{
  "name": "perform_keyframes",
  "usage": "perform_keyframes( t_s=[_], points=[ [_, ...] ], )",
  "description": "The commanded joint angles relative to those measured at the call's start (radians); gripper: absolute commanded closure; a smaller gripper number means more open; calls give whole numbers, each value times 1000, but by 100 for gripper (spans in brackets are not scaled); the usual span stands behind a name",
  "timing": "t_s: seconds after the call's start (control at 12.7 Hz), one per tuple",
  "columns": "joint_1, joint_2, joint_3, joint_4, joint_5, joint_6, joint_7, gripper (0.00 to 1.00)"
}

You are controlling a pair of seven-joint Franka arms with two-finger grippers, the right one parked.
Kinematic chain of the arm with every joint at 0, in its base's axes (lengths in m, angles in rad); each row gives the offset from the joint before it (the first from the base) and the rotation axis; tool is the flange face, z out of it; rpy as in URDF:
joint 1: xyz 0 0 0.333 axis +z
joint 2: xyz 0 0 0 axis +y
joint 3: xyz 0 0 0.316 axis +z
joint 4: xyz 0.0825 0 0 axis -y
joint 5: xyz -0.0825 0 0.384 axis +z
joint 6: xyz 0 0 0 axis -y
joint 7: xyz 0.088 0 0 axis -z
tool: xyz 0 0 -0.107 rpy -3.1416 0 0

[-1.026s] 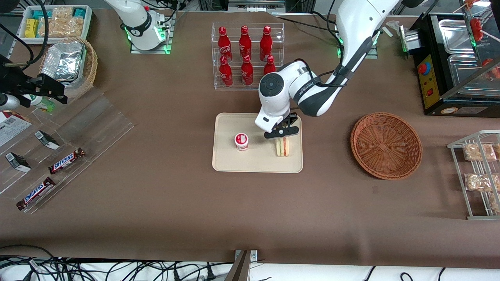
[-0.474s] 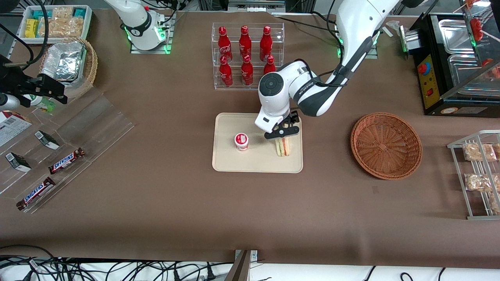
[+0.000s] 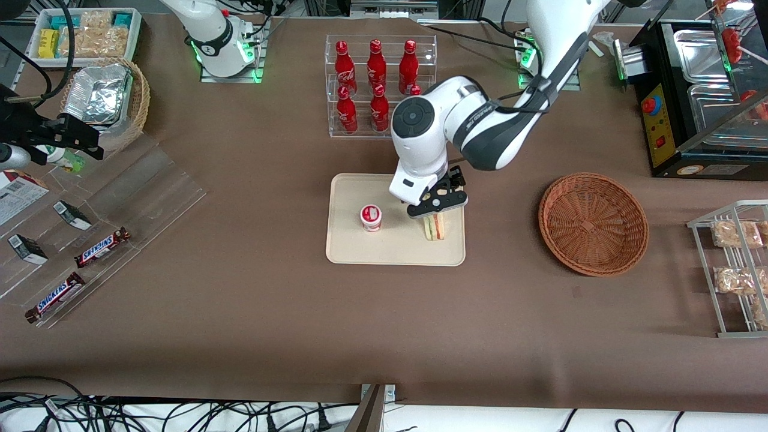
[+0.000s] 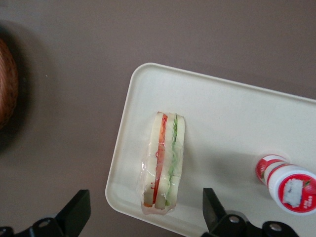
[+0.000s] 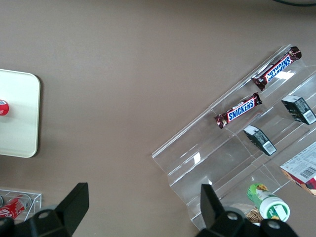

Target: Place sandwich from basket to tray

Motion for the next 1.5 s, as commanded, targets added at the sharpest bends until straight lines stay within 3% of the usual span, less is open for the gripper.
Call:
perform_keyframes(
  t_s=[0.0,0.24,0.47,0.71,0.87,1.18,1.42],
  points=[
    [63,-29,-13,70,-50,-86,86,0],
    [158,-34,-16,197,-109,-241,261,0],
    [298,-34,-16,304,-192,-358,557,0],
    [364,-34,5,318,-191,-375,720,0],
    [376,-40,76,318,-197,-389,862,0],
    [357,-61,321,318,-372,-387,1125,0],
    [349,-62,343,318,-375,-389,1157,0]
  ],
)
